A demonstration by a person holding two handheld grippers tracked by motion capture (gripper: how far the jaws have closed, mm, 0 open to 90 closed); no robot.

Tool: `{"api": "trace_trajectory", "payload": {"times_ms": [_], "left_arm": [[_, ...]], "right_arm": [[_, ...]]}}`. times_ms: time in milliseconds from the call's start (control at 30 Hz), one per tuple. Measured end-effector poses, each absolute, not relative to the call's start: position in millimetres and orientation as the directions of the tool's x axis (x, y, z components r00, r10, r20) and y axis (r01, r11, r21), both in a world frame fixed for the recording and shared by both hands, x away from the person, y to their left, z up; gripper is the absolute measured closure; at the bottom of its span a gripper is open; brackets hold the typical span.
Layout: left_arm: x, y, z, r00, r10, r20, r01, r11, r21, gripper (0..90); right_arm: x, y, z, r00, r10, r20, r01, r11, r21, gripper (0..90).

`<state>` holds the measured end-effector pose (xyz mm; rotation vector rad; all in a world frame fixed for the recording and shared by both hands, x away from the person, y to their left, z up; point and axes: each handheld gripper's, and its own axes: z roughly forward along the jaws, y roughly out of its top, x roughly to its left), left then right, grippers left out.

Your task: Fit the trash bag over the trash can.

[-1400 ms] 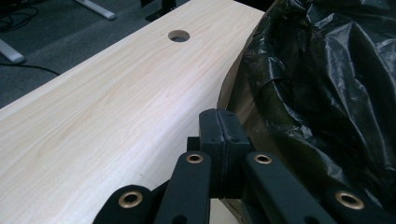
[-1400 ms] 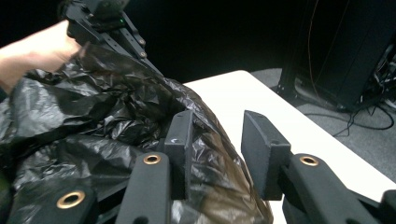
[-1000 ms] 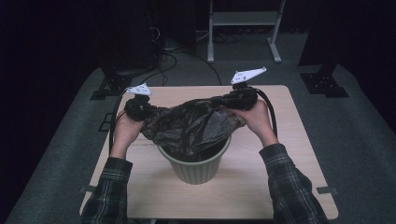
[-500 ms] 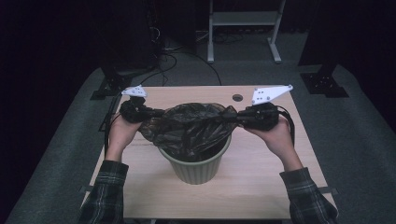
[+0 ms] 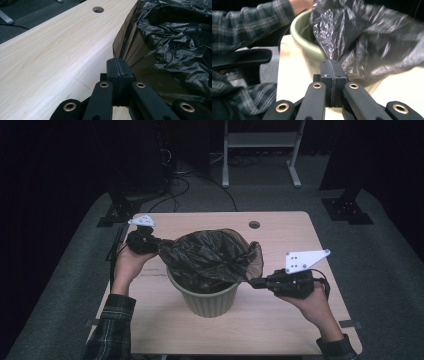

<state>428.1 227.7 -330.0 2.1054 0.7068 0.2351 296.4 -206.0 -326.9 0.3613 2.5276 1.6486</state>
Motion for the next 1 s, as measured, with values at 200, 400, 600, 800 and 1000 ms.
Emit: {"api": "trace_trajectory", "payload": {"times_ms": [200, 400, 600, 800, 1000], "left_arm": [[429, 227, -333, 0.821, 0.564, -0.092, 0.405, -0.461, 0.79, 89.9], [429, 227, -332, 0.818, 0.568, -0.091, 0.406, -0.458, 0.791, 89.9], [429, 230, -330, 0.815, 0.573, -0.086, 0.404, -0.456, 0.793, 89.9], [430, 229, -329, 0.819, 0.568, -0.082, 0.397, -0.458, 0.796, 89.9], [431, 229, -330, 0.819, 0.568, -0.088, 0.399, -0.451, 0.798, 89.9]], "right_arm": [[289, -199, -359, -0.968, 0.23, 0.103, 0.196, 0.43, 0.882, 90.0], [289, -197, -378, -0.962, 0.241, 0.128, 0.229, 0.458, 0.859, 81.4], [286, -219, -338, -0.962, 0.267, 0.062, 0.173, 0.416, 0.893, 75.3], [308, -234, -301, -0.93, 0.366, 0.02, 0.165, 0.367, 0.915, 70.5], [364, -223, -290, -0.882, 0.47, 0.048, 0.234, 0.347, 0.908, 63.9]]}}
